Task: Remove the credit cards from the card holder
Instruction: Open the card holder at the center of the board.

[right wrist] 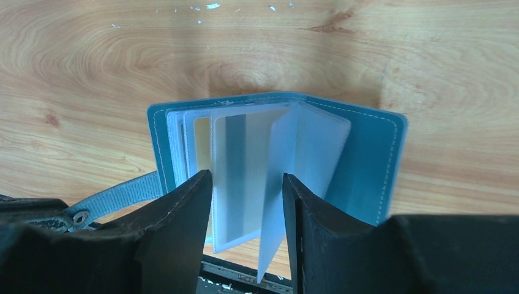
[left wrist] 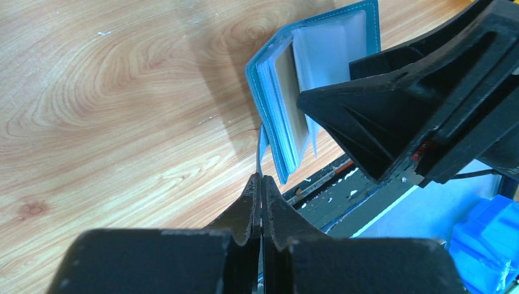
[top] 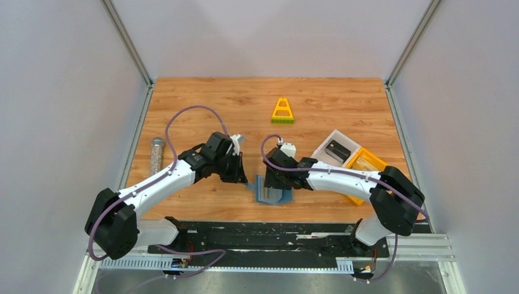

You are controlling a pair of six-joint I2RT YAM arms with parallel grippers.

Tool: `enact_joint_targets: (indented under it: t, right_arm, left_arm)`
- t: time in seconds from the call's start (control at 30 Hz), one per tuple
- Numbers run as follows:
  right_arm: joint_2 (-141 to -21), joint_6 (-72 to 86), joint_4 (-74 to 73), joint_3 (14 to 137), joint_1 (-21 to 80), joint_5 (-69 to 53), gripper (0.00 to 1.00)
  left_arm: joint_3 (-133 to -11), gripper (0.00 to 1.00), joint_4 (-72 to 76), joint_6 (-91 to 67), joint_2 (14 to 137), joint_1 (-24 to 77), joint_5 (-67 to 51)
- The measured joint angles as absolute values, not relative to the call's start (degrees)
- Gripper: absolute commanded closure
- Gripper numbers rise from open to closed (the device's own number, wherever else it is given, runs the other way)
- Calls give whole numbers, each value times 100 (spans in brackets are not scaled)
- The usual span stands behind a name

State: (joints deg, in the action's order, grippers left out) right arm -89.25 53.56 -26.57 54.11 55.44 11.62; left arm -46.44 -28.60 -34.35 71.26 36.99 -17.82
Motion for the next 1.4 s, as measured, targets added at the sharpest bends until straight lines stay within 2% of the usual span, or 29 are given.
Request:
enact_joint_targets:
  t: [0.87, 0.97, 1.13, 1.27, 1.4]
  right_arm:
    - [-8182, 5546, -3262, 4742, 5544, 1608, 53]
    - [-8125, 5555, -3347, 4678, 5544, 1647, 55]
    - [-8025, 5548, -3428, 4683, 5544, 1662, 57]
    - [-7859, 5527, -3542, 4762, 5544, 1664, 57]
    - [-7802, 5472, -3594, 4971, 5544, 1695, 57]
  left_arm:
    - [-4644, 99, -3068, -3415, 7164, 3704, -1417]
    - [-4644, 91, -3076, -3415, 7190, 3704, -1380]
    - [-4644, 69, -3098, -3409, 7212, 3704, -1337]
    - [-4644, 59, -3116, -3422, 7212, 3704, -1337]
    - [-4644, 56, -3107, -3420, 7212, 3704, -1413]
